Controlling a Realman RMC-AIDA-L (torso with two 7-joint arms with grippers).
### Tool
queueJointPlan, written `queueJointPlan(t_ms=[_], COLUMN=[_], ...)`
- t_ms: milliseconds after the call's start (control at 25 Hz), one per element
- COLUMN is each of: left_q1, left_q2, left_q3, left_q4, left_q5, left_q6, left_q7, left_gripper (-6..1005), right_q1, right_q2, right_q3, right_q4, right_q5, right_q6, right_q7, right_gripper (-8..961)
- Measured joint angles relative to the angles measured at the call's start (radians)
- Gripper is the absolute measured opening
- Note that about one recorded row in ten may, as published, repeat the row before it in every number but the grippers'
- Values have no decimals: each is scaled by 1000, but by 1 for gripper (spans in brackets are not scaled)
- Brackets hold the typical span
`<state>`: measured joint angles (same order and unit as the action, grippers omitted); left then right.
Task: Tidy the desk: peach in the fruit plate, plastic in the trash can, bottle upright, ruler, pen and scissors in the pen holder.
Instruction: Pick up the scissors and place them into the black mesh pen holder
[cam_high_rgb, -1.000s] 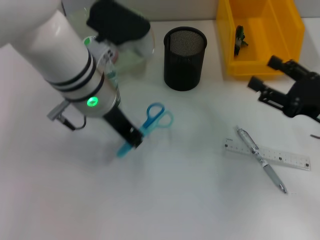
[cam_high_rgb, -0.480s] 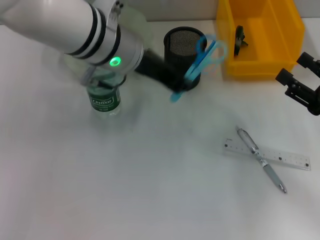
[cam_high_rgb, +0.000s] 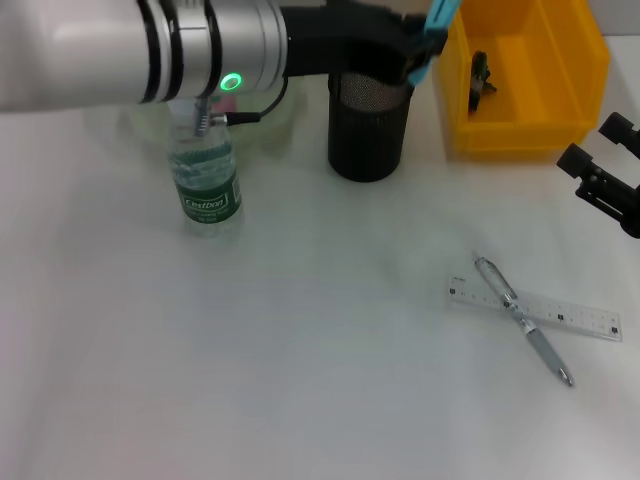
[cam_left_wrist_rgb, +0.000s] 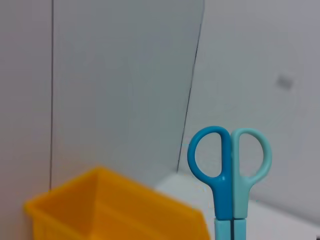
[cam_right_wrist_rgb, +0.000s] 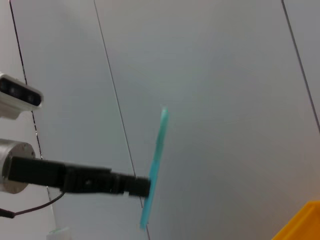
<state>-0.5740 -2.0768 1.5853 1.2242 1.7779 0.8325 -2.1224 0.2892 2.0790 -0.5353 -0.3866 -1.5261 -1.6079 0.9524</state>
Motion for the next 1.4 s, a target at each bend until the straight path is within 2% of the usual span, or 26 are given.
queueJointPlan(t_ms=[200, 440, 560, 600, 720, 880, 1120, 1400], left_q1=[-21, -86, -100, -100, -100, -97, -116, -124], left_q2=[-2, -3, -3, -3, -3, -3, -3, -3], left_q3=[9, 54, 78, 78, 121, 165, 205, 210], left_q4=[-167, -345, -402, -402, -474, -521, -612, -649], left_q5=[-294, -517, -641, -641, -890, -1039, -1186, -1220], left_q6=[-39, -92, -110, -110, -113, -114, -120, -131], left_q7=[292, 524, 661, 661, 921, 1087, 1237, 1253], left_gripper=[215, 217, 218, 218, 219, 220, 222, 224], right_q1=[1, 3, 7, 7, 8, 10, 13, 17], right_q2=[0, -1, -1, 0, -1, -1, 0, 0], right_q3=[-2, -10, -10, -10, -9, -9, -10, -11], right_q4=[13, 19, 24, 25, 25, 25, 25, 25], right_q5=[0, -3, -4, -4, -4, -4, -4, -3], right_q6=[-2, -2, -2, -2, -2, -1, -1, -1], right_q7=[2, 2, 2, 2, 2, 2, 2, 2], right_gripper=[818, 818, 818, 818, 818, 818, 818, 818])
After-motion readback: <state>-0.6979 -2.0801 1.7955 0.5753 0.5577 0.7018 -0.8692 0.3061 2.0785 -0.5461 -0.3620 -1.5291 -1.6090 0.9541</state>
